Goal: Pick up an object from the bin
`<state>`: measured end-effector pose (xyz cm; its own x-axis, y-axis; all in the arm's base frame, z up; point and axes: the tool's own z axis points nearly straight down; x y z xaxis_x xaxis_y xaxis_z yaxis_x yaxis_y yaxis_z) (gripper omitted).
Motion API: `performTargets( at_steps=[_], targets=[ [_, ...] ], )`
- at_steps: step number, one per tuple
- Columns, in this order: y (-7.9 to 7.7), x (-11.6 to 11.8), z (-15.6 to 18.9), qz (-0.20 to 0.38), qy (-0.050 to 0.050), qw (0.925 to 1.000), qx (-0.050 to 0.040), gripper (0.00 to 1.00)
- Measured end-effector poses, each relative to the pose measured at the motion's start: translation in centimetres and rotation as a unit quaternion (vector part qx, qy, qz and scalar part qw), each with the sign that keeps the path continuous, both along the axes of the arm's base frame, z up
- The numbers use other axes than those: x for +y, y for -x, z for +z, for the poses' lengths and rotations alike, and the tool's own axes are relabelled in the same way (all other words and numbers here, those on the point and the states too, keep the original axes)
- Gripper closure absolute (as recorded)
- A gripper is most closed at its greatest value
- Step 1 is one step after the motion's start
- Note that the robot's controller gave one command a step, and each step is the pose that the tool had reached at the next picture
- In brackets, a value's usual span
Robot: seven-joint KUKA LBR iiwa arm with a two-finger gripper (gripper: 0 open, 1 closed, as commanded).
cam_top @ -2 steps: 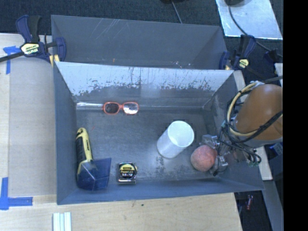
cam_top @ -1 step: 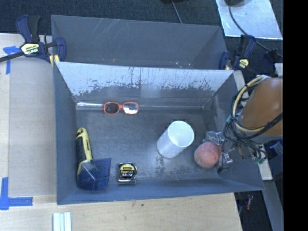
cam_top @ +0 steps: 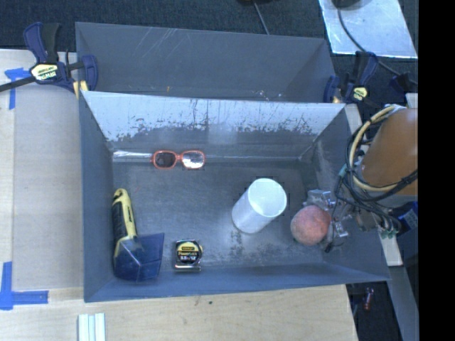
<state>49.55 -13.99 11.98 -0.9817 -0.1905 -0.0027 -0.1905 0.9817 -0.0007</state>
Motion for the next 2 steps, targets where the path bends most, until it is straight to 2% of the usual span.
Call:
performTargets(
  at_steps=[2],
  targets=[
    [-0.11,-0.04,2.25,0.000,0.001,1.0000,-0.0025,1.00]
  ],
)
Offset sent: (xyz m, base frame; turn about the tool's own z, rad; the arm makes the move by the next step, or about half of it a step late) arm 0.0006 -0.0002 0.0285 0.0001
